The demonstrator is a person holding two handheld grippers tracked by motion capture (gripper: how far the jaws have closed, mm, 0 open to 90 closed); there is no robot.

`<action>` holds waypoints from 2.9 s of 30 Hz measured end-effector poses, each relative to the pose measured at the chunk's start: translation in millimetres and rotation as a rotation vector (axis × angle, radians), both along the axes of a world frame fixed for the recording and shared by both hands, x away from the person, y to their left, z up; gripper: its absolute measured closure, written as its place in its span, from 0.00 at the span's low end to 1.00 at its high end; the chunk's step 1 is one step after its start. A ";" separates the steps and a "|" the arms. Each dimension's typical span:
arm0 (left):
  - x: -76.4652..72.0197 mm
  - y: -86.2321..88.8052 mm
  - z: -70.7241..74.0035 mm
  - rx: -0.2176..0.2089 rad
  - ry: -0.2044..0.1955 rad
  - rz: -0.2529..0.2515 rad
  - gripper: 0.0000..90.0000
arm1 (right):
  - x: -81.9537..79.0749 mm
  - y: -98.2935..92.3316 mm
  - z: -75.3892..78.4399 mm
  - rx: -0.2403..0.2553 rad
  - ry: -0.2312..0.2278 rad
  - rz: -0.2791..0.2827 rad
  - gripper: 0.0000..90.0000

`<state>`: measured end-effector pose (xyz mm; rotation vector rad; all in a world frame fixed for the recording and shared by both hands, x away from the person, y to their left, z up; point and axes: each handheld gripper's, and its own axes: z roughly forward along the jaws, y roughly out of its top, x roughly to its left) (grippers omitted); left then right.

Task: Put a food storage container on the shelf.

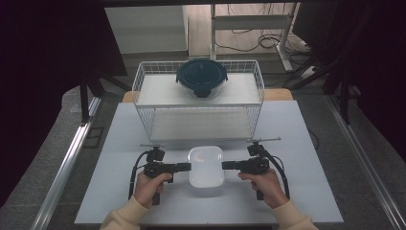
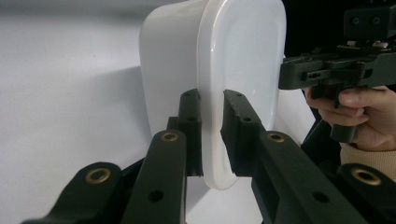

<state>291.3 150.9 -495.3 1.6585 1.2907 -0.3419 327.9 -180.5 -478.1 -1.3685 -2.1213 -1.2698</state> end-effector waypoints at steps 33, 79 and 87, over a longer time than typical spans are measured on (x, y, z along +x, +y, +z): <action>-15.3 3.1 40.3 0.055 -0.153 0.009 0.87 | -12.1 5.3 40.0 0.013 -0.165 0.050 0.90; 24.4 12.3 144.6 0.059 -0.312 0.009 0.86 | 18.3 13.5 148.5 0.019 -0.359 0.066 0.90; 29.1 13.5 158.8 0.067 -0.329 0.014 0.86 | 25.2 15.5 159.0 0.014 -0.369 0.066 0.90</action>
